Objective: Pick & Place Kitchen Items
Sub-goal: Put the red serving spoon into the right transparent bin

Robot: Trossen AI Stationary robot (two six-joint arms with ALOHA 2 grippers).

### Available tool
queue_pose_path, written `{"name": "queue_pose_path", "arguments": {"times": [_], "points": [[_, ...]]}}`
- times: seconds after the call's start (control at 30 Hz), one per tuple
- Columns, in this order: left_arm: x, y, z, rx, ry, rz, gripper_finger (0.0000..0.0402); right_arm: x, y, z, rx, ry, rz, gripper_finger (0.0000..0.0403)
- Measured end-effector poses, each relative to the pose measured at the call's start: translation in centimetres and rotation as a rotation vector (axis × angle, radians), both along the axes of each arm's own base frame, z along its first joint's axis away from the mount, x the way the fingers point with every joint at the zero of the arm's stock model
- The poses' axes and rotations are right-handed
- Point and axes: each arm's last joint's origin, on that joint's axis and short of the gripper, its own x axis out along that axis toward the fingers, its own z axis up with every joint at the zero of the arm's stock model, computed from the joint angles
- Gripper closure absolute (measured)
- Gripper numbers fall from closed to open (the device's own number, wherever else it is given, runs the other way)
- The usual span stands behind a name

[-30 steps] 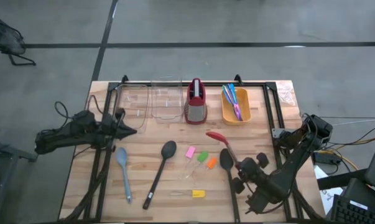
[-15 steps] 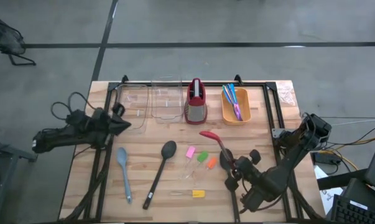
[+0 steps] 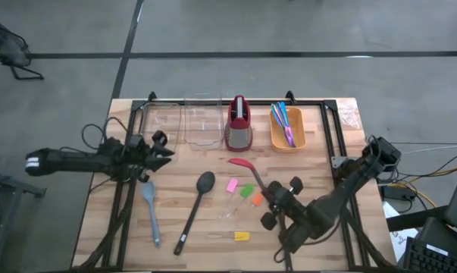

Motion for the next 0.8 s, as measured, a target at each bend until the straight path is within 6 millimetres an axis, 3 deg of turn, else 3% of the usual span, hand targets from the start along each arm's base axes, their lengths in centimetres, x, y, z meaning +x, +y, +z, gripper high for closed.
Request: {"name": "queue_pose_path", "arguments": {"times": [0.2,0.63,0.8], "points": [[2.0,-0.8,0.8,0.056,0.062,0.007,0.022,1.7,-0.4,0.4,-0.035,-0.012,0.035,0.0344],[7.7,-3.5,2.5,0.284,0.096,0.036,0.0215,4.6,-1.7,2.1,-0.093,-0.062,0.09,0.0344],[10.2,-4.2,3.4,0.295,0.092,0.018,0.0216,5.1,-1.6,2.6,-0.109,-0.083,0.119,0.0344]]}}
